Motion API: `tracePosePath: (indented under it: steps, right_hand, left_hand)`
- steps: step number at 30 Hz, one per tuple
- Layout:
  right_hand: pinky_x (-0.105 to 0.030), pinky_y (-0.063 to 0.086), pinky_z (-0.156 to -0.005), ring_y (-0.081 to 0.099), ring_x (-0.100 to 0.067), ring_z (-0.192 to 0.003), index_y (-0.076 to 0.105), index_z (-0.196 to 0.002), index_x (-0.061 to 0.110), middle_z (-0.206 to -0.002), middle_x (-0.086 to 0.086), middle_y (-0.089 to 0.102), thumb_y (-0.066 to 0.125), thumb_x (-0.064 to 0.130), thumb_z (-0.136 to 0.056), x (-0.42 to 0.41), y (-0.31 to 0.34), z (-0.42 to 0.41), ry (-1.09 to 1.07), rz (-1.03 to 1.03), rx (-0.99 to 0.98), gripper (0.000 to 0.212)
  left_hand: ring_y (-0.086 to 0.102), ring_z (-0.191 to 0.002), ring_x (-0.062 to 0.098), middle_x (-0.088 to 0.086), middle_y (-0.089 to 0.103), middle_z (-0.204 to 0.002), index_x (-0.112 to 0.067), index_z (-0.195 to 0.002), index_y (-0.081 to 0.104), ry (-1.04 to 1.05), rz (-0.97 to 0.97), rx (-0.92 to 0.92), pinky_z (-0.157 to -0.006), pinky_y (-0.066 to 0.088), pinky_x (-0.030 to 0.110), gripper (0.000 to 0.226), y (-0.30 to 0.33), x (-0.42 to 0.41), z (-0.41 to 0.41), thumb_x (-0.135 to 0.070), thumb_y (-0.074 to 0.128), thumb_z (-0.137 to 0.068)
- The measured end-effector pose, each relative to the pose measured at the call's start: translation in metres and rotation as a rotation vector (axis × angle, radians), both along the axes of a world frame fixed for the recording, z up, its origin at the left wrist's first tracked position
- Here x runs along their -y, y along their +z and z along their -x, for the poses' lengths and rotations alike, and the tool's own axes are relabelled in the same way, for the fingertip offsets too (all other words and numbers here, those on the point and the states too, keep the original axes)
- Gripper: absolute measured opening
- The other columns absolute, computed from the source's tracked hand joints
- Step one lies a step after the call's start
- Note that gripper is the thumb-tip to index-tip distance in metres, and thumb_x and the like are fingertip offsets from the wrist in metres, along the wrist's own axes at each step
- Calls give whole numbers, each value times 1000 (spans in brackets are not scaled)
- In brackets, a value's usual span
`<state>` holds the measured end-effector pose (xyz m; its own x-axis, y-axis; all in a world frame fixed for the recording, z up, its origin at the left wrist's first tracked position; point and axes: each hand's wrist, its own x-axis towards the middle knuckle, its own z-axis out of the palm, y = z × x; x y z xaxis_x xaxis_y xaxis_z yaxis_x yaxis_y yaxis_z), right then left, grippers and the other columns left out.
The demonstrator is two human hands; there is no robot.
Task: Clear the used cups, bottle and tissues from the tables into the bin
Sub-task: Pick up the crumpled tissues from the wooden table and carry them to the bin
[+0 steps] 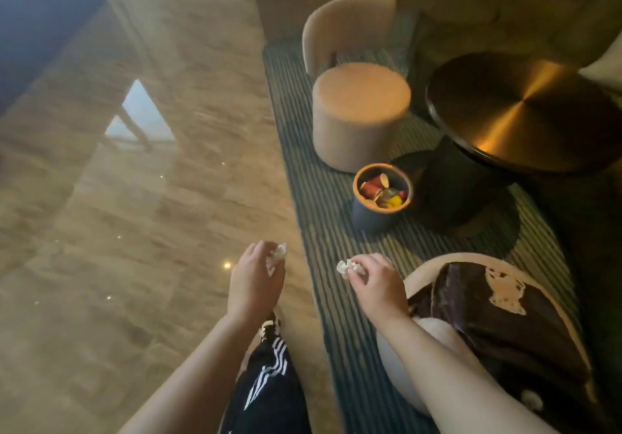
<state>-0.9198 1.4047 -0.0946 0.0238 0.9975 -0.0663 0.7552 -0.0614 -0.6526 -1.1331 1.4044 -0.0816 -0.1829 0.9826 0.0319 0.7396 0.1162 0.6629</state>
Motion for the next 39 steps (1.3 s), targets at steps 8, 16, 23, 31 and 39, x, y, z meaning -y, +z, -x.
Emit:
tracePosePath:
  steps: [8,16,23,31,39]
  right_hand:
    - [-32,47,-83,55,-17,-98,67,-105,14,-105,-1,62,62,22,-87,-157,0,41,-322,48,-30,20]
    - [-28,47,-74,53,-12,-92,64,-100,21,-94,10,57,57,30,-91,-249,-27,23,-569,62,-79,15]
    - [-34,49,-81,53,-13,-98,64,-106,18,-100,6,60,59,25,-90,-333,-64,-18,-754,113,-119,18]
    - [-34,49,-84,53,-15,-104,63,-113,17,-109,1,62,56,27,-91,-446,-92,-79,-920,218,-116,25]
    - [-38,46,-90,51,-18,-106,63,-111,19,-112,0,59,57,27,-89,-507,-176,-116,-1230,266,-213,24]
  left_hand:
    - [55,-82,10,-8,60,-99,-19,-104,61,-317,76,-19,-69,42,27,20,-6,-216,35,-23,64,-84]
    - [56,-91,8,-16,54,-103,-27,-109,60,-556,184,-27,-86,49,39,21,-29,-364,-3,-31,60,-88]
    - [55,-92,9,-8,60,-105,-22,-108,60,-740,248,-89,-88,48,41,21,-61,-479,-79,-29,61,-89]
    - [53,-90,6,-9,61,-104,-26,-108,60,-1003,281,-207,-91,47,41,19,-93,-609,-177,-29,59,-89]
    - [54,-103,13,-9,61,-118,-41,-113,51,-1145,529,-342,-96,43,40,37,-185,-665,-253,-40,64,-78]
